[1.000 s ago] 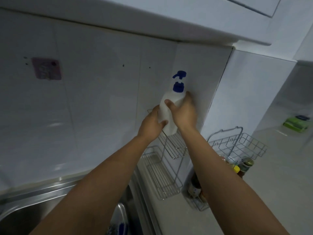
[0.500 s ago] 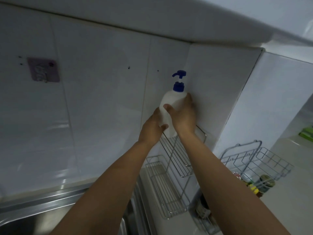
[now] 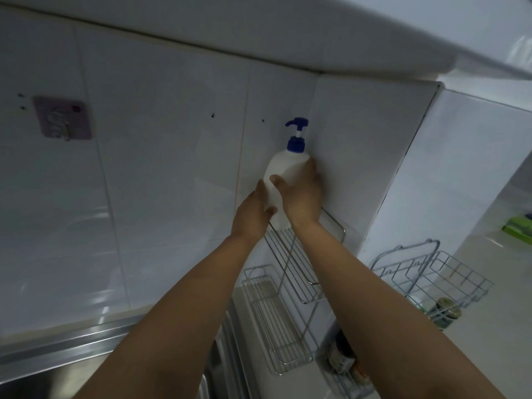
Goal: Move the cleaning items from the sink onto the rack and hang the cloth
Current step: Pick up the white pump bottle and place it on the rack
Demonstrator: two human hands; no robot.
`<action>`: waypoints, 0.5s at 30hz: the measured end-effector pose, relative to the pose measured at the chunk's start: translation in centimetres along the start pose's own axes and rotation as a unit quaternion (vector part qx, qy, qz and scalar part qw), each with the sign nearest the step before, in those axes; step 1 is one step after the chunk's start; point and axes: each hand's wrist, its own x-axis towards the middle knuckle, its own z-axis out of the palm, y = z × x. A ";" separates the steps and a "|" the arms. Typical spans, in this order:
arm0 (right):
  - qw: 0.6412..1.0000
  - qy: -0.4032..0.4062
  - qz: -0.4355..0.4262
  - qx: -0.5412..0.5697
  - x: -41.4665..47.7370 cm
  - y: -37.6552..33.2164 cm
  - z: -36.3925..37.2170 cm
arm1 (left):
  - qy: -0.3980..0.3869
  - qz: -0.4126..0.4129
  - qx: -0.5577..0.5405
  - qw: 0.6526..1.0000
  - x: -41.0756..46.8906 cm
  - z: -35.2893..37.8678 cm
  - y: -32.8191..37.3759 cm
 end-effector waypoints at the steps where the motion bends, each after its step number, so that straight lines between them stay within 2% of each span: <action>1: 1.000 -0.005 0.000 -0.006 0.0 0.0 -0.1 | -0.002 0.001 0.006 1.000 0.0 0.0 0.1; 6: 0.997 -0.015 -0.001 -0.073 0.0 -0.3 -0.5 | 0.000 -0.009 0.028 1.000 -0.4 0.1 0.3; 10: 0.997 -0.049 0.015 -0.064 -0.8 -0.5 -0.4 | -0.001 -0.004 0.050 0.999 -0.6 0.0 0.4; 13: 0.993 -0.060 -0.026 -0.097 -2.1 -0.7 -1.2 | 0.003 -0.006 0.073 0.997 -1.7 -0.6 0.2; 15: 0.986 -0.076 -0.065 -0.133 -3.2 -0.8 -1.9 | 0.013 0.000 0.129 0.992 -2.8 -1.2 -0.2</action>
